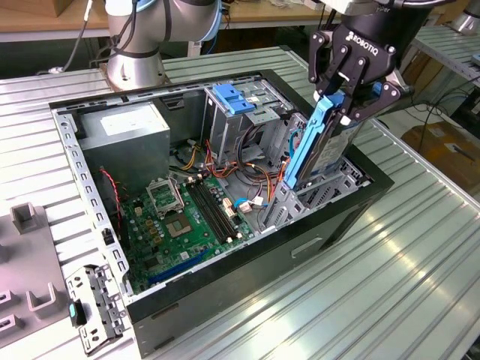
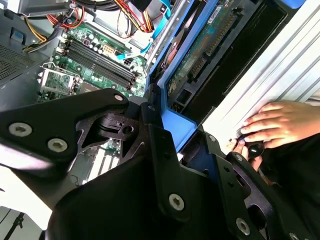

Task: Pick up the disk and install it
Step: 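Insert the disk into the insertion slot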

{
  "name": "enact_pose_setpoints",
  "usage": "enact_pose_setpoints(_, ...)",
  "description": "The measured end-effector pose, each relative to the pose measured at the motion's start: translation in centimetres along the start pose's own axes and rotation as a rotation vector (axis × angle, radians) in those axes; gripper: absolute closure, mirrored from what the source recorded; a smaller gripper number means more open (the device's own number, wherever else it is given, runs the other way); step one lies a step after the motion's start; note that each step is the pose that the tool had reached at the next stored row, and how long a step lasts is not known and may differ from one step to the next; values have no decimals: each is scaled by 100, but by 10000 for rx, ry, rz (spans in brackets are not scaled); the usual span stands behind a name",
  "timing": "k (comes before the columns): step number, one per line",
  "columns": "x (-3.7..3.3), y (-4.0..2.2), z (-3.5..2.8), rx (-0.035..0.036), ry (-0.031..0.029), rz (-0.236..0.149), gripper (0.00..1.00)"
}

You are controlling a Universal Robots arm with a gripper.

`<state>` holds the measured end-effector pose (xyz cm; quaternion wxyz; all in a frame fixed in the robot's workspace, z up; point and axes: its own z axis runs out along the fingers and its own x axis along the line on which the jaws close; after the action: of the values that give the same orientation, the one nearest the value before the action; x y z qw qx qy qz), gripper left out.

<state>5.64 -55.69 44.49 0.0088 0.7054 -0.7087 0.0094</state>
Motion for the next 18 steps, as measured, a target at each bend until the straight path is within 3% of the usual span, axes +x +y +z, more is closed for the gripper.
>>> enact_pose_setpoints(10, -2, -10, 68, -27, 0, 15, 63)
enact_pose_setpoints(18, -2, -11, 71, -30, 0, 14, 63)
